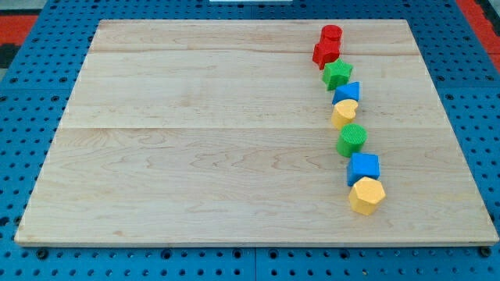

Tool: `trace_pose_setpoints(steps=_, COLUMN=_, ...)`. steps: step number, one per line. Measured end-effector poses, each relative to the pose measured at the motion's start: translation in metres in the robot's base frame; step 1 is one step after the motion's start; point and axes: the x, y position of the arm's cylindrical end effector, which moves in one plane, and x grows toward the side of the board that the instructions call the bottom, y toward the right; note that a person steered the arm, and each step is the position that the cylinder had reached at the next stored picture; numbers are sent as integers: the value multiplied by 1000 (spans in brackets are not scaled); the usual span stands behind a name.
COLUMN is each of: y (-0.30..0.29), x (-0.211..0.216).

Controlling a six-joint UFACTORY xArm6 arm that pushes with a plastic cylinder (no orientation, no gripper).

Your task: Separate blue cube from the yellow hexagon

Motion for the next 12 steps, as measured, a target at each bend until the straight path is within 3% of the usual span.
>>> trace_pose_setpoints(steps=2, y=-13, x=-77)
trace_pose_setpoints(steps=3, y=-60, x=-100)
trace_pose_setpoints(steps=4, y=-65, x=-77)
trace_pose_setpoints(steps=6, y=-135, x=-37)
trace_pose_setpoints(steps=9, y=-328, x=-36)
trace_pose_setpoints(steps=11, y=-502, x=-36)
trace_pose_setpoints(steps=12, y=-515, x=-38)
